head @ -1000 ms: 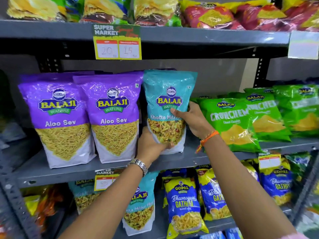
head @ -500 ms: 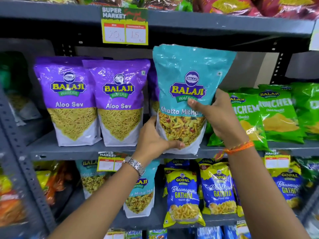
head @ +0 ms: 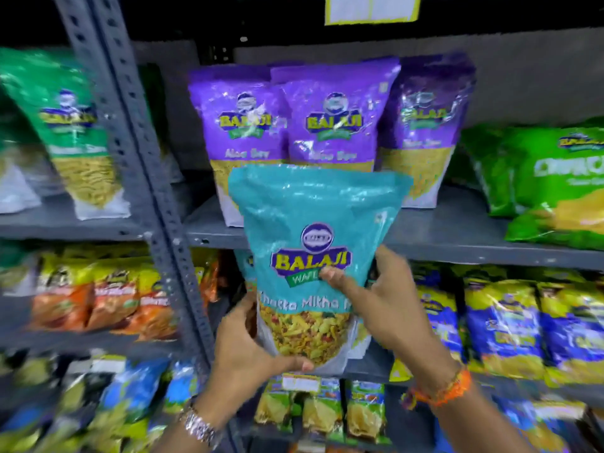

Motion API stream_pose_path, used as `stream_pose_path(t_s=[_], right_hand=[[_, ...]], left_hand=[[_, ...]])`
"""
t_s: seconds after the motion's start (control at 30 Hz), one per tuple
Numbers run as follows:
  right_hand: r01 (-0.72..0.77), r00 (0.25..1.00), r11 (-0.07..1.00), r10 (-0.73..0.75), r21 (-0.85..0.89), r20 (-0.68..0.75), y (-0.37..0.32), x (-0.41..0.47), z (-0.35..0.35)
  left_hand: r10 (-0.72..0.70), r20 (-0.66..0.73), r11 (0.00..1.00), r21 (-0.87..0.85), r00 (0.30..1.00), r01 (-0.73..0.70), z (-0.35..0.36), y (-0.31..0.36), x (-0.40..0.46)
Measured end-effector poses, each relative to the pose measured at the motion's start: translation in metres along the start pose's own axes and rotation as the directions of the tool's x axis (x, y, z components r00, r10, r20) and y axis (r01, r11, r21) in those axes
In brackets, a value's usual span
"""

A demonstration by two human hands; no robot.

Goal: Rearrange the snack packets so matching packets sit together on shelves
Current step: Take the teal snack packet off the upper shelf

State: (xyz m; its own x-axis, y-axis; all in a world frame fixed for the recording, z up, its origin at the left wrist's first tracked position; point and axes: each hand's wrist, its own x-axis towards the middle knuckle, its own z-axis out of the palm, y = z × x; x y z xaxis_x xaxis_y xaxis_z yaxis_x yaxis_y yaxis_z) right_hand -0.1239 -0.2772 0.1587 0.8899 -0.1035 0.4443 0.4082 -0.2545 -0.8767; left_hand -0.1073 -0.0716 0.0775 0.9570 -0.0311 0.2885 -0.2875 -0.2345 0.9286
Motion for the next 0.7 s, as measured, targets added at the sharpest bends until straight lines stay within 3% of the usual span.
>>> stream_pose_path(t_s=[0.37,0.53,0.7], right_hand=[[-0.22,0.973,0.973,0.214,0.064,0.081,0.122,-0.044,0.133],[-0.31,0.947,0.95,0.307,0.021,0.089,0.173,-0.03,0.149],[-0.311,0.948,0.95,0.311,-0.018,0.063,0.197,0.01,0.161]], left_hand=[[-0.212,-0.044,0.974,0.069,0.976,0.214,-0.057,-0.168,-0.028],[-0.29,0.015,0.954,0.081,0.957,0.287,-0.048,-0.208,-0.006],[-0.273,0.067,0.96,0.081,0.96,0.268,-0.037,-0.222,0.034]])
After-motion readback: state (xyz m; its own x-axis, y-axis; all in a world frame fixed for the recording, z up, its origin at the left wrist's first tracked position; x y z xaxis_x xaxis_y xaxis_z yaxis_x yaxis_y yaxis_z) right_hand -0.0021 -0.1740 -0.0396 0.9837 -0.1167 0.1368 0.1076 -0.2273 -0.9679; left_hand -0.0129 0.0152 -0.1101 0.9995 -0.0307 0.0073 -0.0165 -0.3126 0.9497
